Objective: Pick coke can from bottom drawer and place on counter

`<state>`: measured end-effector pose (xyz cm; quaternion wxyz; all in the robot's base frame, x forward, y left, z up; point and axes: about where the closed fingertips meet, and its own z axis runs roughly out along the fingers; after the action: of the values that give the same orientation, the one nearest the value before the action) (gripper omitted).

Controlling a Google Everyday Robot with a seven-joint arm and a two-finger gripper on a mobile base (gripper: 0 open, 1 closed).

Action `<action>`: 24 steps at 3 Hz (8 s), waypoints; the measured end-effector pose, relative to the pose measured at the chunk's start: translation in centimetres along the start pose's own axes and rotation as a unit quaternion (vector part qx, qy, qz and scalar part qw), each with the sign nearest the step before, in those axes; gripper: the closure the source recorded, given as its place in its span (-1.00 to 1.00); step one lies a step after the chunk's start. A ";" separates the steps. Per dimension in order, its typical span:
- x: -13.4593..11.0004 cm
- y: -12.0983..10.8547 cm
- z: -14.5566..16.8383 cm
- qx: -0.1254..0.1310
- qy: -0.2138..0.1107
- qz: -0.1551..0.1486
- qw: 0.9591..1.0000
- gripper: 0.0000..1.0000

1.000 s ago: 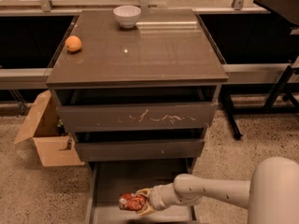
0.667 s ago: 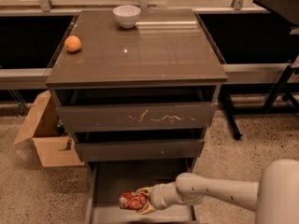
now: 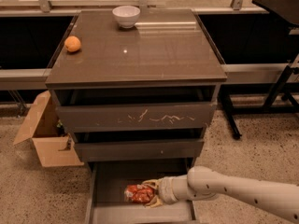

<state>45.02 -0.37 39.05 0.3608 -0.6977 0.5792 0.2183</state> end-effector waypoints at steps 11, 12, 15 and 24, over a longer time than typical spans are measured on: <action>-21.3 -19.0 -31.3 -0.004 0.194 -0.269 0.943 1.00; -21.3 -19.0 -31.3 -0.004 0.194 -0.269 0.943 1.00; -27.7 -27.0 -39.0 0.141 0.204 -0.307 0.919 1.00; -16.2 -45.7 -37.9 0.241 0.029 0.014 0.970 -0.46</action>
Offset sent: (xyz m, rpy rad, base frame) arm 0.0052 -0.0082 0.0500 -0.0341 -0.0546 0.0246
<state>81.04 -15.36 86.57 0.4987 -0.5880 0.6343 0.0568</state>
